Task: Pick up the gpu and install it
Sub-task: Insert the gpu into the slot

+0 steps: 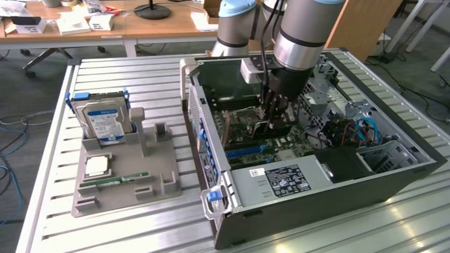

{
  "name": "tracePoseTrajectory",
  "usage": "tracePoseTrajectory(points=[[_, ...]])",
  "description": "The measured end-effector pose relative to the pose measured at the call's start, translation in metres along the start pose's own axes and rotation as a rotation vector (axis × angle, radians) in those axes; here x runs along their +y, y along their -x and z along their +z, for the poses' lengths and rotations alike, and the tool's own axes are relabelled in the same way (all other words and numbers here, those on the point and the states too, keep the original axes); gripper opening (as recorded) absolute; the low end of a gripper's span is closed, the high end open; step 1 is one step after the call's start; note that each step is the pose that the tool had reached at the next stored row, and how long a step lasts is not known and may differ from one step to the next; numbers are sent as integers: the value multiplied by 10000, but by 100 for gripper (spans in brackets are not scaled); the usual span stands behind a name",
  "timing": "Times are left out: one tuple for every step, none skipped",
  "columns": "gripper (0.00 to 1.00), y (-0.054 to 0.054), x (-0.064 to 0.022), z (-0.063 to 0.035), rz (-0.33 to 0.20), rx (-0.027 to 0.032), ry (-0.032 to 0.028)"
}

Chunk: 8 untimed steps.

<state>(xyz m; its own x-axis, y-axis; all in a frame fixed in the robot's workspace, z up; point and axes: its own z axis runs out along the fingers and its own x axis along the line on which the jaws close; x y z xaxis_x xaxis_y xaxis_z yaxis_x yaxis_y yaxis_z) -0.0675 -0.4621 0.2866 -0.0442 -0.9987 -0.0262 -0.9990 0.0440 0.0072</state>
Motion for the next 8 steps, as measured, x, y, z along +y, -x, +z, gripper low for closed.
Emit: tracePoseTrajectory(points=[[26,0,0,2,0,2,1],[26,0,1,2,1,4,1],[26,0,3,5,2,2,1],[26,0,4,8,2,0,0],[26,-1,8,9,3,1,0],[26,-1,14,12,3,0,-1],[26,-2,23,14,2,0,-1],[26,-2,34,17,2,0,0]])
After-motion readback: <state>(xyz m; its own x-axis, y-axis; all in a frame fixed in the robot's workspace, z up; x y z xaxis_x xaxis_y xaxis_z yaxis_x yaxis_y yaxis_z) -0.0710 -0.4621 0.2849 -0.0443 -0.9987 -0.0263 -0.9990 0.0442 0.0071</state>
